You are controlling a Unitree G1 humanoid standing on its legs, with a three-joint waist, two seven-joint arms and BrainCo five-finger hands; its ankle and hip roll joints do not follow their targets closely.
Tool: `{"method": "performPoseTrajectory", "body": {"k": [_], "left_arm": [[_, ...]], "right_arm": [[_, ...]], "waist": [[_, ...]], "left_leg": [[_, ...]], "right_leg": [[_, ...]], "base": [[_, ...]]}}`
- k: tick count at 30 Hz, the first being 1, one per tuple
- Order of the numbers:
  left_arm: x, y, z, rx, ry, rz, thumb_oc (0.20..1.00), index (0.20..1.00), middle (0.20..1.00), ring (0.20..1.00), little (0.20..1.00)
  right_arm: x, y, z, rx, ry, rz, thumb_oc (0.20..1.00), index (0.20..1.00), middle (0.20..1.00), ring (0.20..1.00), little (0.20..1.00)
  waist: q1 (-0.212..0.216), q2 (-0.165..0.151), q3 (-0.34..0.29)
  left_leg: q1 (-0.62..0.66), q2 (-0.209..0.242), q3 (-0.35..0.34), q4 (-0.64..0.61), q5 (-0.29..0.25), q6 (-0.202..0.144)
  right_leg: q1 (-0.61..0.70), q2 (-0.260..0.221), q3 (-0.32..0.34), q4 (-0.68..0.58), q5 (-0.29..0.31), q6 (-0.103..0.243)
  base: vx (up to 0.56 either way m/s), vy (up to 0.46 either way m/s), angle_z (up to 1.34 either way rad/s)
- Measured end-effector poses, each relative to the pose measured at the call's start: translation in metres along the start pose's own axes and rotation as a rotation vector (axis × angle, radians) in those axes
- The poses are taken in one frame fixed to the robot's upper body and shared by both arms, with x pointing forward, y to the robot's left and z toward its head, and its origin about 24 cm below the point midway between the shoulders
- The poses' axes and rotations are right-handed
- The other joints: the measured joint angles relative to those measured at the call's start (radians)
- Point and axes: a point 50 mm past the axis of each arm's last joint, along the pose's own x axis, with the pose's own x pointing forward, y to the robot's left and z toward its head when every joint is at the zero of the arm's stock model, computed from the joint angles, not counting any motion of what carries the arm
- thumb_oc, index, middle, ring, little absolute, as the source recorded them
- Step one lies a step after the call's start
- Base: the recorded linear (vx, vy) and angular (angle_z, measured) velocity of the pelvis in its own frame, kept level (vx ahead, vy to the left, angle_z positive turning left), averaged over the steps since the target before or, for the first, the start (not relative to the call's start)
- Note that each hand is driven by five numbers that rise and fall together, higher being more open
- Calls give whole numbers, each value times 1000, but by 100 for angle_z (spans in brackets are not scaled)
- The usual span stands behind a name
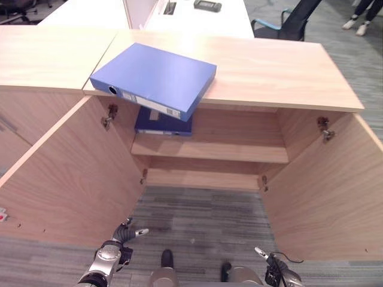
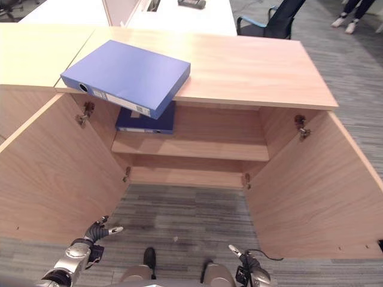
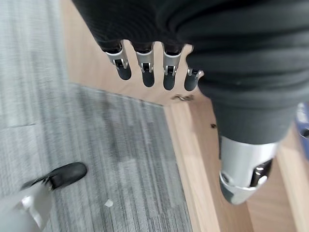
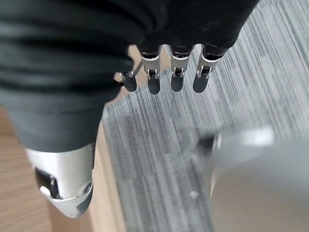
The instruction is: Put the empty folder in the office cabinet
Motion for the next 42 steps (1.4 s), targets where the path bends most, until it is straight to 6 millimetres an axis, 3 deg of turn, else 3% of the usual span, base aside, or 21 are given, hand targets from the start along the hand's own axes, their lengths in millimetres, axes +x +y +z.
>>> {"method": "performPoseTrajectory", "body": {"k": [1, 4, 5, 10, 16, 25, 38, 42], "left_arm": [[0, -10, 0, -15, -1, -21, 1000, 1000, 1000, 1000, 1000], [-6, -22, -12, -29, 17, -52, 1000, 1000, 1000, 1000, 1000], [-7, -21, -10, -40, 7, -47, 1000, 1000, 1000, 1000, 1000], [-8, -21, -13, -67, 6, -38, 1000, 1000, 1000, 1000, 1000], [-12, -21, -26, -65, 52, -38, 1000, 1000, 1000, 1000, 1000], [-14, -24, -30, -65, 61, -44, 1000, 1000, 1000, 1000, 1000], [-17, -26, -39, -55, 95, -53, 1000, 1000, 1000, 1000, 1000], [-17, -26, -38, -53, 93, -53, 1000, 1000, 1000, 1000, 1000]], "right_arm": [[-1, -7, -4, -9, 16, -18, 1000, 1000, 1000, 1000, 1000], [-1, -14, -4, -29, 16, -32, 1000, 1000, 1000, 1000, 1000], [-1, -23, 1, -72, 0, -50, 1000, 1000, 1000, 1000, 1000], [-2, -25, -2, -104, 11, -53, 1000, 1000, 1000, 1000, 1000], [-5, -30, -14, -123, 39, -56, 1000, 1000, 1000, 1000, 1000], [-9, -36, -26, -125, 69, -62, 1000, 1000, 1000, 1000, 1000], [-8, -34, -27, -209, 73, -45, 1000, 1000, 1000, 1000, 1000], [-10, -39, -36, -263, 117, -60, 1000, 1000, 1000, 1000, 1000]], "waist": [[-7, 14, 5], [-5, 24, 3], [13, 27, 0], [14, 29, -4], [14, 46, -39], [12, 64, -68], [13, 71, -69], [13, 72, -69]], "left_leg": [[24, 1, -13, -28, 17, -16], [49, 9, -15, -43, 16, -15], [87, 11, -3, -37, 0, -35], [121, -3, -6, -35, -14, -32], [127, -12, -6, -35, -19, -25], [145, -11, -5, -44, -24, -31], [146, -12, 0, -43, -19, -25], [147, -12, 2, -43, -19, -25]], "right_leg": [[29, 6, -22, -21, 4, -28], [68, 18, -31, -61, 5, -25], [132, 23, -31, -126, 20, -12], [170, 5, -36, -131, 13, -8], [176, -4, -35, -131, 11, -5], [188, -3, -33, -131, 8, -8], [186, -4, -31, -131, 10, -5], [187, -4, -30, -131, 10, -5]], "base": [[69, -6, 88], [89, -20, 17], [136, -89, -6], [75, -54, 3], [13, -50, 0], [-1, -18, 0], [-6, 0, 0], [-28, 2, 0]]}}
